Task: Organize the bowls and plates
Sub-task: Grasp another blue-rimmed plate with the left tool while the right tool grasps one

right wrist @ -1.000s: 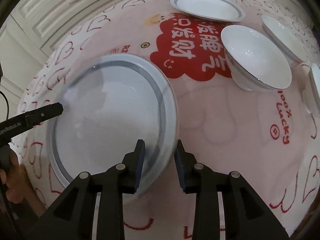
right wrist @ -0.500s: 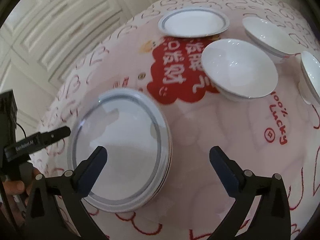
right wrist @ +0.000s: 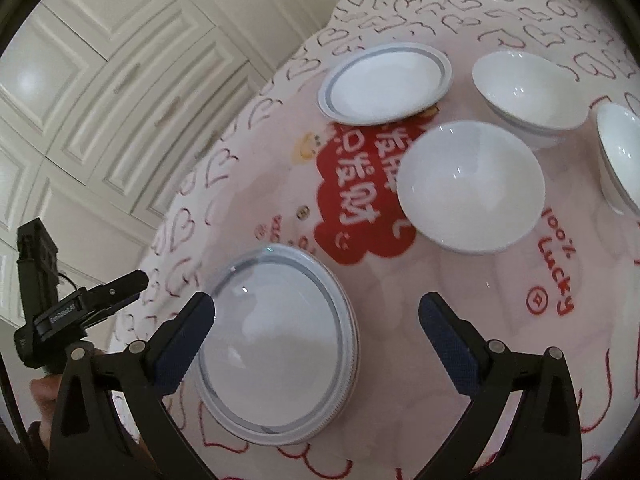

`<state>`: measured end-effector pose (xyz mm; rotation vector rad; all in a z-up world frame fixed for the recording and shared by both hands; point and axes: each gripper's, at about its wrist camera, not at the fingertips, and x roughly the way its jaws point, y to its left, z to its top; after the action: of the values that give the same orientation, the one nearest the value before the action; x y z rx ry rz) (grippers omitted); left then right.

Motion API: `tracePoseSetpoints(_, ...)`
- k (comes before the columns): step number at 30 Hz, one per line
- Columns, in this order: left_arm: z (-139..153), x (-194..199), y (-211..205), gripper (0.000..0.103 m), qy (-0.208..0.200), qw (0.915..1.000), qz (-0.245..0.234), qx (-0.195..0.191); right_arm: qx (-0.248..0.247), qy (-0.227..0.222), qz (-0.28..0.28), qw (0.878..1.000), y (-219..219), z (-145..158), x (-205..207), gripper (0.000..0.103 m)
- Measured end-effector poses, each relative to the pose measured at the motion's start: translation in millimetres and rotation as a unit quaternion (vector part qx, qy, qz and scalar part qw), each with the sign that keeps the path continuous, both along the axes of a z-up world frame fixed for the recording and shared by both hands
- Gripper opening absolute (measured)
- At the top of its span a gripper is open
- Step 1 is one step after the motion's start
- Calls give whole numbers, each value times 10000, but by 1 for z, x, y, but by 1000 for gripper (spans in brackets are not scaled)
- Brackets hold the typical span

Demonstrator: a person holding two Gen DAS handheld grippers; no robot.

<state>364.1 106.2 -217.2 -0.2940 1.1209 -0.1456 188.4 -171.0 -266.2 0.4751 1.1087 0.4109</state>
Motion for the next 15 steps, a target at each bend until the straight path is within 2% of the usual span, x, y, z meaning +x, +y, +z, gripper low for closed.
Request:
tracePoseSetpoints(6,16,38,-11,96,-119,9993,-233,-273,430,-107,-121,9989,-19,18,37,103)
tracePoseSetpoints(11,23,86,-34,96,-282,9977,-474,-397,433,-276,-219,9984,-40,39,91,103)
tracePoseSetpoints(15,11,137,-61,96,-307,9964,-660,-434,295,-321,-394,9983,-63,43,139,103)
